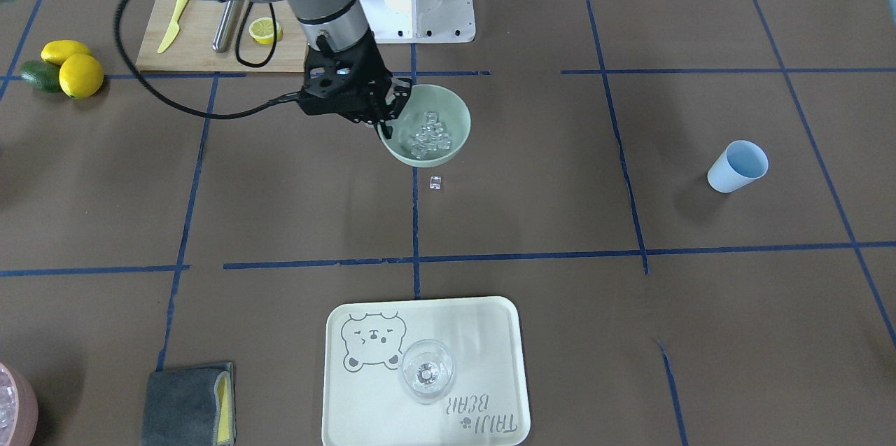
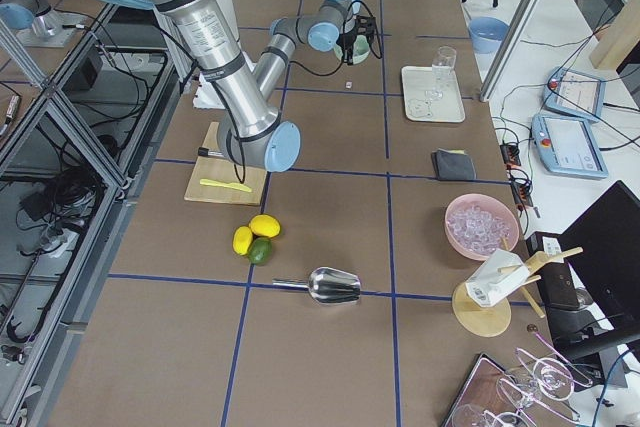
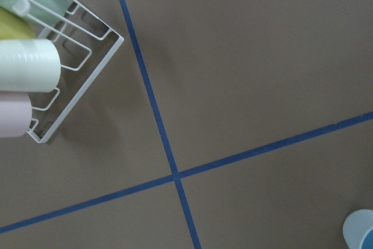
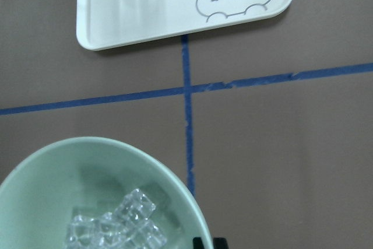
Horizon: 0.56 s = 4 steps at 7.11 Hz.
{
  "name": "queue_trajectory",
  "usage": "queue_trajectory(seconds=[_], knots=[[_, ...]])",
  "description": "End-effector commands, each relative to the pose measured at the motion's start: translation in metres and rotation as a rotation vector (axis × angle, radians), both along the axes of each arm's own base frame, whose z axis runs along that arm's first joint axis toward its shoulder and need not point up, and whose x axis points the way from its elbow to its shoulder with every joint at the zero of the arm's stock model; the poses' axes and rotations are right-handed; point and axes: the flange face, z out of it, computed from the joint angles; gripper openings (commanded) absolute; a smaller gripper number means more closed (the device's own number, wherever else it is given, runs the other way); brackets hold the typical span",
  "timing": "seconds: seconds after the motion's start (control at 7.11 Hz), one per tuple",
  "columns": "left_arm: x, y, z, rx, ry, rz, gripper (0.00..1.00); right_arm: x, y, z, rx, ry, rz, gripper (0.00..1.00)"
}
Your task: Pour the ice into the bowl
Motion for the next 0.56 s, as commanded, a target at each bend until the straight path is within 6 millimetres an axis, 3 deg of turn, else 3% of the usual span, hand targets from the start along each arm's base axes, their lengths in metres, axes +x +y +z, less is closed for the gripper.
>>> queue_trajectory(seconds=[0.0,0.28,0.42], knots=[[-0.008,0.024,0.023,-0.062,0.064,-0.007,1.0,0.076,-0.027,0.065,0.064,0.089,-0.015,0.0],[-0.008,0.029,0.032,-0.084,0.064,-0.012,1.0,0.153,-0.055,0.153,0.103,0.206,-0.067,0.0],[-0.009,0.029,0.033,-0.084,0.063,-0.014,1.0,0.18,-0.06,0.186,0.095,0.241,-0.073,0.0]])
